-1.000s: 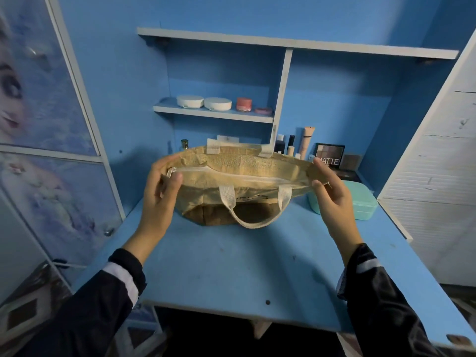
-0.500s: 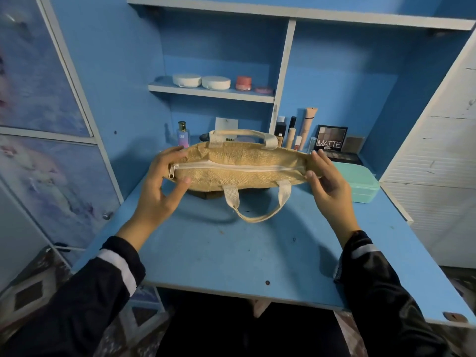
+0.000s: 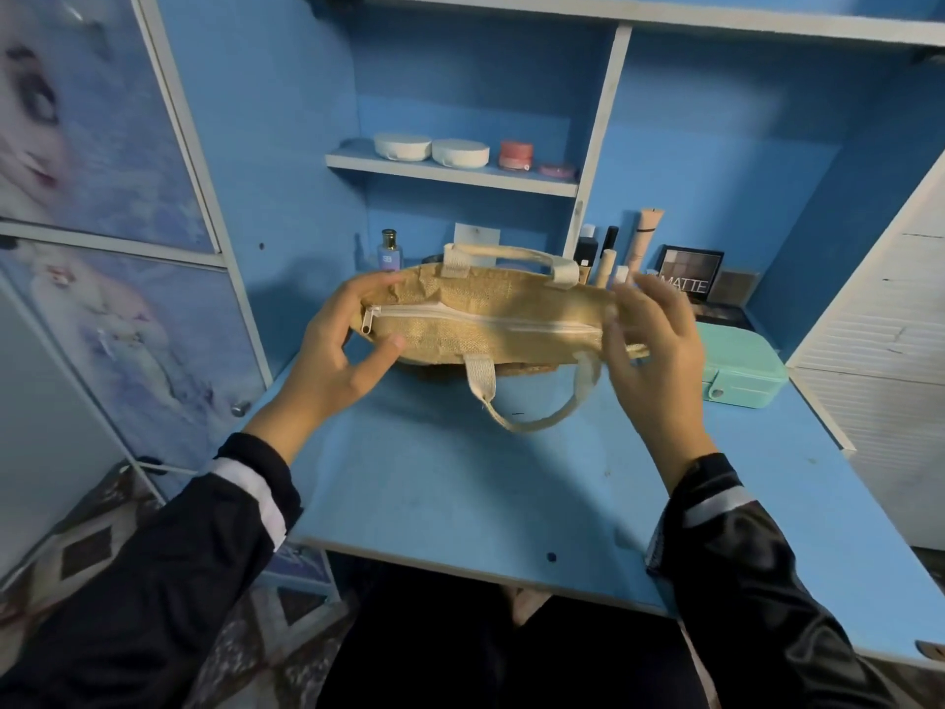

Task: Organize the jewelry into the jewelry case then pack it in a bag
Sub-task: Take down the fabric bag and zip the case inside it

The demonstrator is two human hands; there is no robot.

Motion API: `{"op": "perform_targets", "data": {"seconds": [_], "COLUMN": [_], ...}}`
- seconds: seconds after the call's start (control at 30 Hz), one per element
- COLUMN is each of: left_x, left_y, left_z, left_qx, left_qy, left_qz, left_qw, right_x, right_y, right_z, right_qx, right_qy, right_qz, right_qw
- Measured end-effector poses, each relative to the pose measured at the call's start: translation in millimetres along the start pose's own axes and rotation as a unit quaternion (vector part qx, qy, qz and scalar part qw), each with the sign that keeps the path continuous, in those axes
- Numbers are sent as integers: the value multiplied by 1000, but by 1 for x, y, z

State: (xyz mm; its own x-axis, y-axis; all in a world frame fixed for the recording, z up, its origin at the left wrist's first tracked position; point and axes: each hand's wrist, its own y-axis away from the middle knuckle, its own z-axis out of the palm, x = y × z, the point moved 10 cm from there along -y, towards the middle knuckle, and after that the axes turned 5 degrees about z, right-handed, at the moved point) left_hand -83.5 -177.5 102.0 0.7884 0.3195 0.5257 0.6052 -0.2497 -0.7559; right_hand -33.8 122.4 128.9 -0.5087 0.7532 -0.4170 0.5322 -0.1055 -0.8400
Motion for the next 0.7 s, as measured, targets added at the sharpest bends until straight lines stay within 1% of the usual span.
{"op": "perform_targets", "data": {"seconds": [0.07,0.13,0.23,0.33,0.43,0.53,0.7], "left_x": [-1,-2,-2,-1,-2,-4,-5], "left_y": [0,0,0,0,0,2,6], "left_z": [0,0,2,2,3,4,8], "left_qx": [0,0,-7,-9,-16,-22,-47], "left_qy": [-11,-18,-9,1,-1,2,-11], "left_qz": [-5,-9,-5,-4,-1,3,17], "left_qw": [1000,1000,1000,1000,1000,1000,999], "right_x": [-31,-59,-87,-101,-105,-99,-91], "right_y": [-6,-10,-12,-10,-13,-18,-14], "right_z": [16,36,77,113,129,135,142], "right_qx": [-19,-52,-137,-213,-217,-204,-211], "right_qy": [-2,-31,-77,-92,-94,-102,-105], "right_qz": [-43,-74,-102,-120,-129,-110,-99], "right_qw": [999,995,982,965,963,968,967]}}
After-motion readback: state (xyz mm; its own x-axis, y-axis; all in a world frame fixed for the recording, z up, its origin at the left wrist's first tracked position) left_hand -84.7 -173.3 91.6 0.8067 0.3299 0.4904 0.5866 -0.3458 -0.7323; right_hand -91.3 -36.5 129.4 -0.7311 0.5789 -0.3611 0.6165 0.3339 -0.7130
